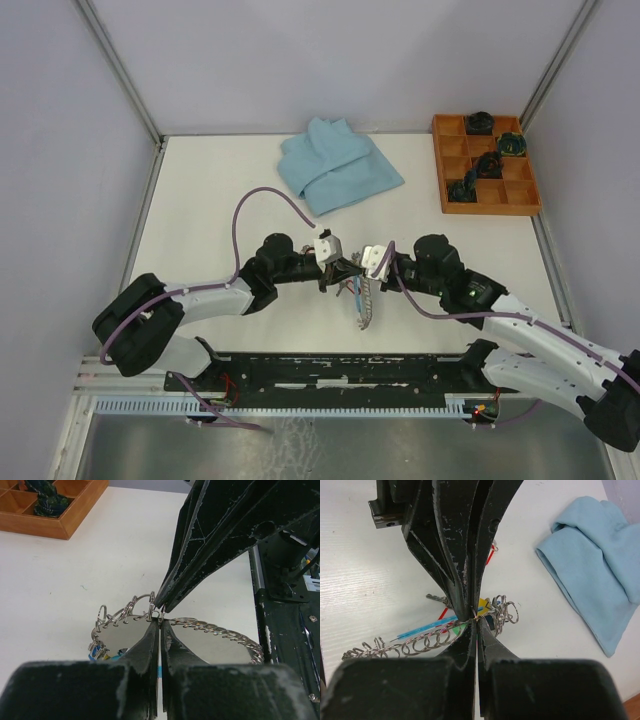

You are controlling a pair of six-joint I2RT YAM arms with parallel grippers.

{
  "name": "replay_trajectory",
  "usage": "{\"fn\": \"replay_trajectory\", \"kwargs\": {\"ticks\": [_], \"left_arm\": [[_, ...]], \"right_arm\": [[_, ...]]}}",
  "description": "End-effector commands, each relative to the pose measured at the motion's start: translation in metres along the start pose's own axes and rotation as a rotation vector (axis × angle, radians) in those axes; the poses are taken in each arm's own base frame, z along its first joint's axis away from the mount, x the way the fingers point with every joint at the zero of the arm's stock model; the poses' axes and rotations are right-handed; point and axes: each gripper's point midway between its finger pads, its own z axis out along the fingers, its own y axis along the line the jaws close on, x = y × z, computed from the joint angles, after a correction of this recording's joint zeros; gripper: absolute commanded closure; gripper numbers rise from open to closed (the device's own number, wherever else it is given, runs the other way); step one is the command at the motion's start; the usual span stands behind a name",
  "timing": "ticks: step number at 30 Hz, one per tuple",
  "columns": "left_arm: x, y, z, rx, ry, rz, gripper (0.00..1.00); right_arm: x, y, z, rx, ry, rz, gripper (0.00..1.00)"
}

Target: Put the keys on the keyring

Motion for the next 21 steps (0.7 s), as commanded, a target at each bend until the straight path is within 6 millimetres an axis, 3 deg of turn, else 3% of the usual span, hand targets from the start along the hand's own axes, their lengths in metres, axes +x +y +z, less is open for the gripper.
{"fn": "replay_trajectory", "kwargs": {"ticks": [1,11,18,21], "left_arm": [[-0.038,0.003,0.003,0.0,-0.095,0.084,0.97],[-0.048,0.033,-0.024,-0.256,-0.112,0.055,0.97],[-0.041,0.055,-0.064,-0.503,-0.102,-0.003,0.97],[-0.035,0.057,-0.081,-0.572,-0.105,-0.03,0.97]], "right_arm": [[-0.045,-0.011,0.0,-0.006,-0.13,-0.02,0.99],[-0.057,-0.024,-0.011,0.053,-0.115,0.095,0.7],[-0.052,-0.046,-0.019,0.204,-0.052,0.309,0.51],[-0.042,-0.048,-0.017,0.236,-0.007,0.389,0.47]]}}
